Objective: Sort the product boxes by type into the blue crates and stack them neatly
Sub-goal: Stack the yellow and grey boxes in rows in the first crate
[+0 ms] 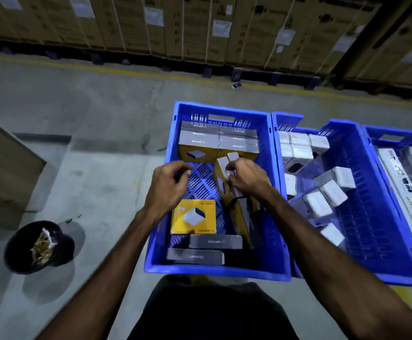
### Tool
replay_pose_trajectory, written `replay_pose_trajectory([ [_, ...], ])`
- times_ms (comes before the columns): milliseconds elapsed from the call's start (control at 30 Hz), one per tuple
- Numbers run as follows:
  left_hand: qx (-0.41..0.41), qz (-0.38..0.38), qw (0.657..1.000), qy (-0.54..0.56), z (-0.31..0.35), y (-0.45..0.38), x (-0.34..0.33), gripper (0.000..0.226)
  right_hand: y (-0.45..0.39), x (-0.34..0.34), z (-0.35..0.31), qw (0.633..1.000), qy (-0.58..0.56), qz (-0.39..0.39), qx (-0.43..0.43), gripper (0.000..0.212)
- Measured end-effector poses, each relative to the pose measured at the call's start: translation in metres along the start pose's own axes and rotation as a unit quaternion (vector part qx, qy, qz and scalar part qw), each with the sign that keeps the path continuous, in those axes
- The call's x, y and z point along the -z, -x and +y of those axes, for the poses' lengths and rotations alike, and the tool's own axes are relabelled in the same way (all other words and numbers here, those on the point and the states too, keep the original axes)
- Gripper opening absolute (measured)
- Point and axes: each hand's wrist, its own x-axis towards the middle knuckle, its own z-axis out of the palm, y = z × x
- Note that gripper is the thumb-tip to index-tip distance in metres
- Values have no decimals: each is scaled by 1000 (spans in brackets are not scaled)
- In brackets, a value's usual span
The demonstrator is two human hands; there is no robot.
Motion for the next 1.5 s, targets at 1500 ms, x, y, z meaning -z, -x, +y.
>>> replay_pose_trajectory([
  [1500, -68, 12, 993, -97, -19, -5, -5, 11, -19, -13, 2, 995, -25, 97, 21, 32],
])
